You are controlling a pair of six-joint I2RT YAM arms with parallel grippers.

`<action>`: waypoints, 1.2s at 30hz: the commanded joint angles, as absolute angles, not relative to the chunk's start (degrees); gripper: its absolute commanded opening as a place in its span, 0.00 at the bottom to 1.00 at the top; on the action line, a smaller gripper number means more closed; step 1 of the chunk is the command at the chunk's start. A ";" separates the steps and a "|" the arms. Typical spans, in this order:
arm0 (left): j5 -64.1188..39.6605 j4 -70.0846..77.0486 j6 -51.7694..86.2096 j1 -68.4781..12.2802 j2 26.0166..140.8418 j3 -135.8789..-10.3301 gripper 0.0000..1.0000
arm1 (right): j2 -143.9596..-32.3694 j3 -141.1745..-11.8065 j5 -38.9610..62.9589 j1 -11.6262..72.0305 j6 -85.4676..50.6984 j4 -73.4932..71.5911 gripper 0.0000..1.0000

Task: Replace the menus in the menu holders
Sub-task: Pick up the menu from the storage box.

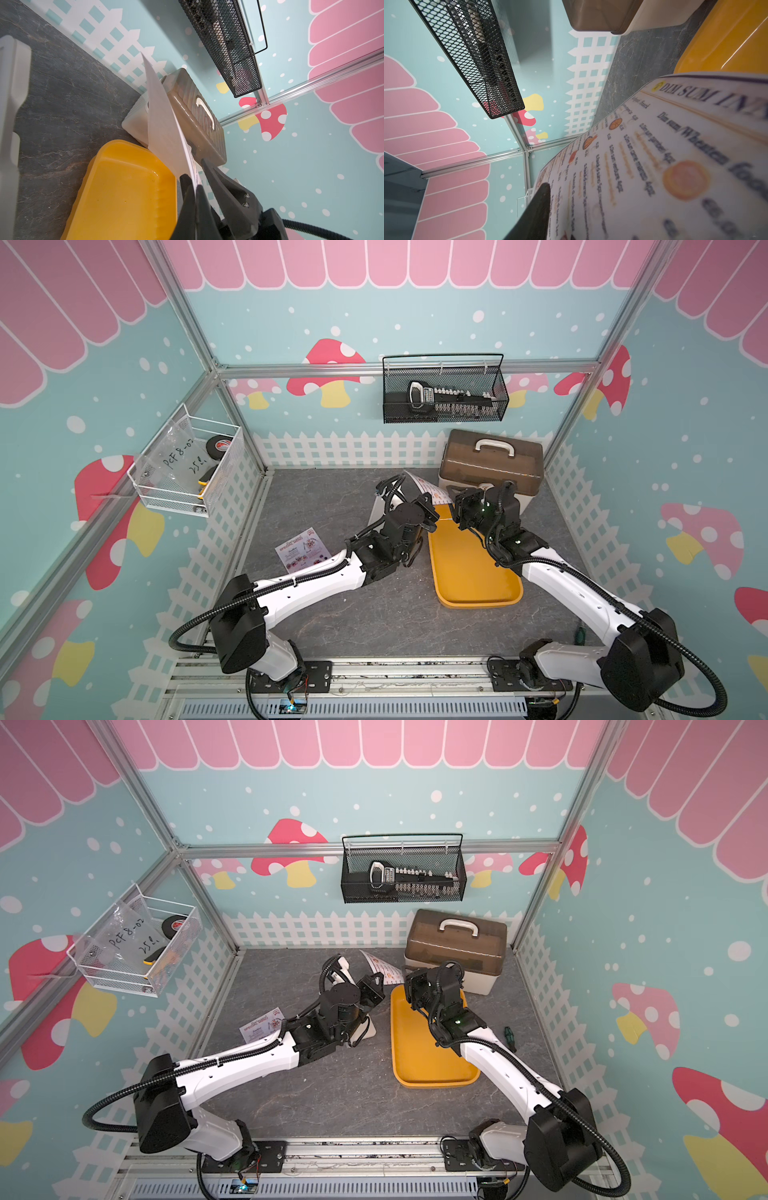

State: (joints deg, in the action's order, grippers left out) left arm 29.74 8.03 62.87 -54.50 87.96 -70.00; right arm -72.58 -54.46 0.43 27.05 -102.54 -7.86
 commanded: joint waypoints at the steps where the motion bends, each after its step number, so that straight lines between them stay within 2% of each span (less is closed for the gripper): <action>1: 29.53 8.88 64.92 -54.32 88.98 -69.98 0.00 | -72.05 -55.57 -0.02 27.33 -104.02 -8.88 0.29; 3: 29.45 8.66 64.94 -54.32 89.10 -70.14 0.00 | -72.19 -55.54 0.00 27.33 -104.06 -8.74 0.25; 9: 28.57 8.74 65.53 -54.38 89.52 -70.09 0.00 | -72.50 -55.81 -0.39 27.38 -103.86 -8.39 0.23; 12: 28.39 8.38 65.62 -54.48 89.31 -70.08 0.01 | -72.46 -55.88 -0.99 27.28 -103.59 -8.36 0.10; 14: 28.39 8.33 65.58 -54.49 89.15 -69.96 0.01 | -72.52 -56.07 -1.16 27.33 -103.46 -8.20 0.06; 20: 28.05 8.34 65.46 -54.49 89.18 -70.18 0.03 | -72.11 -56.88 -2.28 27.28 -102.19 -6.99 0.05; 21: 27.72 8.44 65.39 -54.48 89.25 -70.19 0.07 | -72.11 -57.19 -2.29 27.31 -101.89 -6.81 0.05; 22: 27.39 8.57 65.33 -54.49 89.20 -70.14 0.15 | -72.17 -57.37 -2.31 27.27 -101.71 -6.74 0.05; 24: 26.69 8.82 65.24 -54.49 88.88 -69.81 0.37 | -72.32 -57.73 -2.37 27.25 -101.06 -6.49 0.05; 27: 26.09 7.68 64.72 -54.49 87.62 -69.26 0.56 | -72.49 -58.81 -3.05 27.08 -98.87 -5.44 0.04; 32: 23.68 -0.38 60.40 -54.49 83.96 -70.37 0.71 | -73.75 -62.32 -2.02 25.49 -90.41 -2.41 0.03; 36: 23.91 -8.29 55.03 -54.33 78.64 -69.97 0.78 | -77.15 -71.53 3.41 23.23 -73.63 5.66 0.02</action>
State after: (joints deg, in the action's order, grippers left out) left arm 23.97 -0.97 59.53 -54.50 83.40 -70.00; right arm -74.85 -65.28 -0.12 24.43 -87.72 -0.38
